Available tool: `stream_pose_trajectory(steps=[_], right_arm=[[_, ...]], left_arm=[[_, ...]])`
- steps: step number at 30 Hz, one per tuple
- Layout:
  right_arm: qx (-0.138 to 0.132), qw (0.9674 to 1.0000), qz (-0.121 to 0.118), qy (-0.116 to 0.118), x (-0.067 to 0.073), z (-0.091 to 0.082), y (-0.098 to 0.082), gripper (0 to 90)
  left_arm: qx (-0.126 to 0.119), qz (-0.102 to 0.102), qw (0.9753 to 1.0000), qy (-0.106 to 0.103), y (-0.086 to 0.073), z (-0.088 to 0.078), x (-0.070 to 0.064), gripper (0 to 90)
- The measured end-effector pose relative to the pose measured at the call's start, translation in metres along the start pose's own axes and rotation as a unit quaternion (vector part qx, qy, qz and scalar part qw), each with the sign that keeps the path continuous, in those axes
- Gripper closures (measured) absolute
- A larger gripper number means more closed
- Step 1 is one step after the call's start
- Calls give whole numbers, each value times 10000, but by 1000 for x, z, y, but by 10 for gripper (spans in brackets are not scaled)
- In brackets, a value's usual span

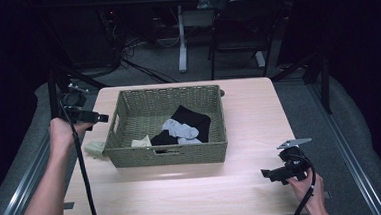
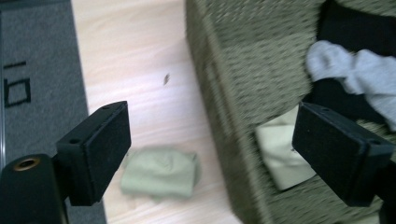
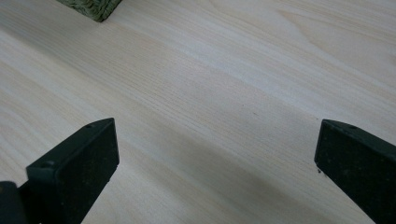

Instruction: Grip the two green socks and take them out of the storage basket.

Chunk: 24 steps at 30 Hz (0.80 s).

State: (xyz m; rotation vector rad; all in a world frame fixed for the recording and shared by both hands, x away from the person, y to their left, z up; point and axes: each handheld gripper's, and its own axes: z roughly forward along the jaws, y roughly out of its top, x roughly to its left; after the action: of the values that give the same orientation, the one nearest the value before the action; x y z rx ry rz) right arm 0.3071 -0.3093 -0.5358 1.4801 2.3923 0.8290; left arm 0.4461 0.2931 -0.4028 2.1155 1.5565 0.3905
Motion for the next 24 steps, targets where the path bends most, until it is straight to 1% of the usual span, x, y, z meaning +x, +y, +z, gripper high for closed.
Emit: stream_pose_trajectory(steps=[2, 3, 7, 12, 15, 18, 21, 24], right_arm=[[6, 10000, -9, -9, 0, 0, 0, 0], [9, 10000, -14, -15, -1, 0, 0, 0], [-2, 10000, 8, -23, -1, -1, -1, 0], [-3, 10000, 20, -20, -1, -1, -1, 0], [-9, 10000, 18, -23, -1, -1, -1, 0], [-8, 10000, 17, -27, -1, -1, -2, 0], [-8, 10000, 15, -29, -1, -1, -2, 0], [-27, 10000, 27, -30, -1, -2, -2, 0]], left_arm=[[-30, 54, 10000, -20, 6, 2, -9, 98], [-14, 110, 9999, -36, 9, 4, -14, 95], [11, 217, 9997, -108, 17, 12, -30, 82], [58, 332, 9993, -189, 23, 25, -46, 73], [101, 390, 9990, -212, 25, 32, -54, 76], [156, 496, 9984, -226, 27, 40, -61, 80], [204, 524, 9981, -252, 26, 51, -68, 89], [345, 582, 9973, -299, 25, 63, -73, 95]])
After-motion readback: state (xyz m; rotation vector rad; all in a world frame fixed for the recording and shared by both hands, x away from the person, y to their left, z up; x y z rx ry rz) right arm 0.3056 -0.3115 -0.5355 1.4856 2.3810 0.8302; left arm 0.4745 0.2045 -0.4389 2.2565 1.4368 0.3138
